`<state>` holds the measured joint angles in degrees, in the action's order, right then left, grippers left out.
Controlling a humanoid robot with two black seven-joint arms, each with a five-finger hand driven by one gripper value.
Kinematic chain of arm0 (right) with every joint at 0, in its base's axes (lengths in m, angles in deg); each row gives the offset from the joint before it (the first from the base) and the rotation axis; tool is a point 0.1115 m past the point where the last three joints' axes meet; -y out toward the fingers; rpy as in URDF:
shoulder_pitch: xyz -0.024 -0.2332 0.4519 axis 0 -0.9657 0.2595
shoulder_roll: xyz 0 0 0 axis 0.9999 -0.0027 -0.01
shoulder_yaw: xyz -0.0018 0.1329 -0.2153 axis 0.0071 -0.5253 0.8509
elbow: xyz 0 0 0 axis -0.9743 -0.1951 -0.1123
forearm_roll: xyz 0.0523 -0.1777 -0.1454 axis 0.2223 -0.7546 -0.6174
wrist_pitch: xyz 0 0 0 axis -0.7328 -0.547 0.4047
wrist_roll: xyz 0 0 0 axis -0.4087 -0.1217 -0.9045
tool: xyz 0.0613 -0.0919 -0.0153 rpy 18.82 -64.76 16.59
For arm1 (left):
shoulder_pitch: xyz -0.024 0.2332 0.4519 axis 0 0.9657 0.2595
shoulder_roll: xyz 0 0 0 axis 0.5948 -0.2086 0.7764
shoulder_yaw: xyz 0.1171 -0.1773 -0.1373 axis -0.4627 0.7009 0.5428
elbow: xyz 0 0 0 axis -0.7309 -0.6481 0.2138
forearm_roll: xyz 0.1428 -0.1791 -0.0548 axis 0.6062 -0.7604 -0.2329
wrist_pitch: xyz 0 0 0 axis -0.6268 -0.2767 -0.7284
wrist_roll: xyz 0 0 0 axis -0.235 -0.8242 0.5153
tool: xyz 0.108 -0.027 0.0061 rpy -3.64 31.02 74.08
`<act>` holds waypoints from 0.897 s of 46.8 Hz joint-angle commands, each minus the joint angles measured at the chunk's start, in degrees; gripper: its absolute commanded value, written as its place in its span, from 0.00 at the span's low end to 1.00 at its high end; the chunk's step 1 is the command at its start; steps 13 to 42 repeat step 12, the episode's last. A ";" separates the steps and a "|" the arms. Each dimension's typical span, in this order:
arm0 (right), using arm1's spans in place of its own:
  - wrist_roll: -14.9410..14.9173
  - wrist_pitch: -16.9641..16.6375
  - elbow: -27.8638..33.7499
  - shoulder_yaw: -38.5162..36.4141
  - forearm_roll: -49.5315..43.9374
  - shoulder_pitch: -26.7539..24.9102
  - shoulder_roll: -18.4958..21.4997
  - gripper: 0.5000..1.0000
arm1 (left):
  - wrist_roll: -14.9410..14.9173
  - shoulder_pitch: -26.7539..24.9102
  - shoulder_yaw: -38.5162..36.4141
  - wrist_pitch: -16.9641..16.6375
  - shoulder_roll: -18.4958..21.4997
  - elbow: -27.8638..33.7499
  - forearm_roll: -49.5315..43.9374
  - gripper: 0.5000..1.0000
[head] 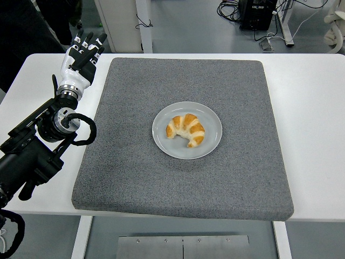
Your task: Place the bread on the plate
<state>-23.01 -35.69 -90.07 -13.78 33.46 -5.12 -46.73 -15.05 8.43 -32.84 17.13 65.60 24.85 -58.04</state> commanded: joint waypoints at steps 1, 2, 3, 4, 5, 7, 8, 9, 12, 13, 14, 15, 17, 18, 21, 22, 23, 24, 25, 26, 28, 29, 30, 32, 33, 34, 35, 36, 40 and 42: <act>0.00 -0.09 -0.17 0.00 0.00 0.08 0.00 1.00 | 0.00 0.08 0.00 0.01 -0.11 0.00 0.00 0.94; 0.00 -0.09 -0.52 0.09 0.00 0.08 0.00 1.00 | 0.00 0.08 0.00 0.01 -0.11 0.00 0.00 0.94; 0.00 -0.18 -0.70 0.00 0.00 0.08 0.00 1.00 | 0.00 0.08 0.00 0.01 -0.20 0.00 0.00 0.94; 0.00 -0.18 -0.79 -0.09 0.00 0.08 0.00 1.00 | 0.00 0.16 0.00 0.01 -0.28 0.00 0.00 0.94; 0.00 -0.18 -0.79 -0.09 0.00 0.08 0.00 1.00 | 0.00 0.16 -0.09 0.01 -0.46 0.00 0.00 0.94; 0.00 -0.27 -0.79 0.00 0.00 0.08 0.00 1.00 | 0.00 0.16 0.00 0.10 -0.55 0.00 0.00 0.94; 0.00 -0.27 -0.79 0.00 0.00 -0.09 0.00 1.00 | 0.00 0.16 0.00 0.10 -0.64 0.00 0.00 0.94; 0.00 -0.27 -0.79 0.00 0.00 -0.18 0.00 1.00 | 0.00 0.16 0.00 0.10 -0.64 0.00 0.00 0.94; 0.00 -0.27 -0.79 -0.09 0.00 -0.18 0.00 1.00 | 0.00 0.08 -0.09 0.10 -0.64 0.00 0.00 0.94; 0.00 -0.27 -0.79 -0.09 0.00 -0.18 0.00 1.00 | 0.00 0.08 -0.09 0.10 -0.64 0.00 0.00 0.94; 0.00 -0.27 -0.79 -0.09 0.00 -0.18 0.00 1.00 | 0.00 0.08 -0.09 0.10 -0.64 0.00 0.00 0.94; 0.00 -0.27 -0.79 -0.09 0.00 -0.18 0.00 1.00 | 0.00 0.08 -0.09 0.10 -0.64 0.00 0.00 0.94; 0.00 -0.27 -0.79 -0.09 0.00 -0.18 0.00 1.00 | 0.00 0.08 -0.09 0.10 -0.64 0.00 0.00 0.94; 0.00 -0.27 -0.79 -0.09 0.00 -0.18 0.00 1.00 | 0.00 0.08 -0.09 0.10 -0.64 0.00 0.00 0.94; 0.00 -0.27 -0.79 -0.09 0.00 -0.18 0.00 1.00 | 0.00 0.08 -0.09 0.10 -0.64 0.00 0.00 0.94; 0.00 -0.27 -0.79 -0.09 0.00 -0.18 0.00 1.00 | 0.00 0.08 -0.09 0.10 -0.64 0.00 0.00 0.94; 0.00 -0.27 -0.79 -0.09 0.00 -0.18 0.00 1.00 | 0.00 0.08 -0.09 0.10 -0.64 0.00 0.00 0.94; 0.00 -0.27 -0.79 -0.09 0.00 -0.18 0.00 1.00 | 0.00 0.08 -0.09 0.10 -0.64 0.00 0.00 0.94; 0.00 -0.27 -0.79 -0.09 0.00 -0.18 0.00 1.00 | 0.00 0.08 -0.09 0.10 -0.64 0.00 0.00 0.94; 0.00 -0.27 -0.79 -0.09 0.00 -0.18 0.00 1.00 | 0.00 0.08 -0.09 0.10 -0.64 0.00 0.00 0.94; 0.00 -0.27 -0.79 -0.09 0.00 -0.18 0.00 1.00 | 0.00 0.08 -0.09 0.10 -0.64 0.00 0.00 0.94; 0.00 -0.27 -0.79 -0.09 0.00 -0.18 0.00 1.00 | 0.00 0.08 -0.09 0.10 -0.64 0.00 0.00 0.94; 0.00 -0.27 -0.79 -0.09 0.00 -0.18 0.00 1.00 | 0.00 0.08 -0.09 0.10 -0.64 0.00 0.00 0.94; 0.00 -0.27 -0.79 -0.09 0.00 -0.18 0.00 1.00 | 0.00 0.08 -0.09 0.10 -0.64 0.00 0.00 0.94; 0.00 -0.27 -0.79 -0.09 0.00 -0.18 0.00 1.00 | 0.00 0.08 -0.09 0.10 -0.64 0.00 0.00 0.94; 0.00 -0.27 -0.79 -0.09 0.00 -0.18 0.00 1.00 | 0.00 0.08 -0.09 0.10 -0.64 0.00 0.00 0.94; 0.00 -0.27 -0.79 -0.09 0.00 -0.18 0.00 1.00 | 0.00 0.08 -0.09 0.10 -0.64 0.00 0.00 0.94; 0.00 -0.27 -0.79 -0.09 0.00 -0.18 0.00 1.00 | 0.00 0.08 -0.09 0.10 -0.64 0.00 0.00 0.94; 0.00 -0.27 -0.79 -0.09 0.00 -0.18 0.00 1.00 | 0.00 0.08 -0.09 0.10 -0.64 0.00 0.00 0.94; 0.00 -0.27 -0.79 -0.09 0.00 -0.18 0.00 1.00 | 0.00 0.08 -0.09 0.10 -0.64 0.00 0.00 0.94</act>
